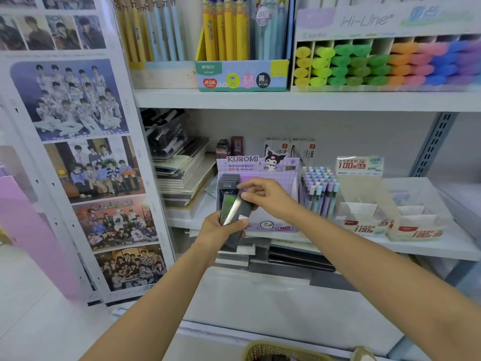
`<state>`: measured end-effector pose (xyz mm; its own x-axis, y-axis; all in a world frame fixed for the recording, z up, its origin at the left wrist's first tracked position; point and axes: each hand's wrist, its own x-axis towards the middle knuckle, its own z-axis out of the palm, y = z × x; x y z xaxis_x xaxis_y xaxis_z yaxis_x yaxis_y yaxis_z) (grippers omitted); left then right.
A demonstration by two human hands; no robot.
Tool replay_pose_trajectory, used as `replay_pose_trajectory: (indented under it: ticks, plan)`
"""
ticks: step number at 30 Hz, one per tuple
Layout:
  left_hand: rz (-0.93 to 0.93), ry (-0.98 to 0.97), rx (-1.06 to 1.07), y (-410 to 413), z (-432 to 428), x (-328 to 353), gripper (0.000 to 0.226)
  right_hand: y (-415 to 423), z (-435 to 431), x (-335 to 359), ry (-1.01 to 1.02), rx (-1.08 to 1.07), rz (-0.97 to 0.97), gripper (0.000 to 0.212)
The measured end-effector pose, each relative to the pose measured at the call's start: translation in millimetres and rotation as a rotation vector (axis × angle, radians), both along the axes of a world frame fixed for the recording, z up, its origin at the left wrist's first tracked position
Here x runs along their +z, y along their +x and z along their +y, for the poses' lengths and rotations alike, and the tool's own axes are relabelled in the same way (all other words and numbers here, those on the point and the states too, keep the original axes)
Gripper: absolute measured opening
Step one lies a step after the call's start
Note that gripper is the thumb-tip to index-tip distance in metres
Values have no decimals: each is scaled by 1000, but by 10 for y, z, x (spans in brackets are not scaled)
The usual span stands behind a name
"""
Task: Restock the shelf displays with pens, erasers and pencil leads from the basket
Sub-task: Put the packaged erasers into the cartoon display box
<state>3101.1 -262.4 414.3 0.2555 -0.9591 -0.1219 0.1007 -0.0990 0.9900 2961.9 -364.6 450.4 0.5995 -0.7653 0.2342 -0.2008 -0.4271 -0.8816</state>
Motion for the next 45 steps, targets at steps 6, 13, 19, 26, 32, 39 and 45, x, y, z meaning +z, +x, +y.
replay_pose_trajectory:
  ticks: [6,13,19,26,32,39,45]
  plan:
    - [111,52,109,-108,63,177,23,-293,71,45,-57,-98,-125,21]
    - [150,141,133,-200,116,338,25,-666,160,-22,-12,71,63,56]
    - [327,124,40,-284,132,409,40,-809,269,-116,-160,-27,129,27]
    - [209,22,-5,-393,102,403,40,-727,345,-129,-72,-137,-93,27]
    - [110,-32,123,-340,73,271,34,-623,351,-186,41,-32,36,39]
    - [-112,-6,-9,-241,73,134,30,-396,260,-108,-59,-39,-50,35]
    - [20,53,120,-2,18,22,33,-337,-25,33,-78,-316,-176,21]
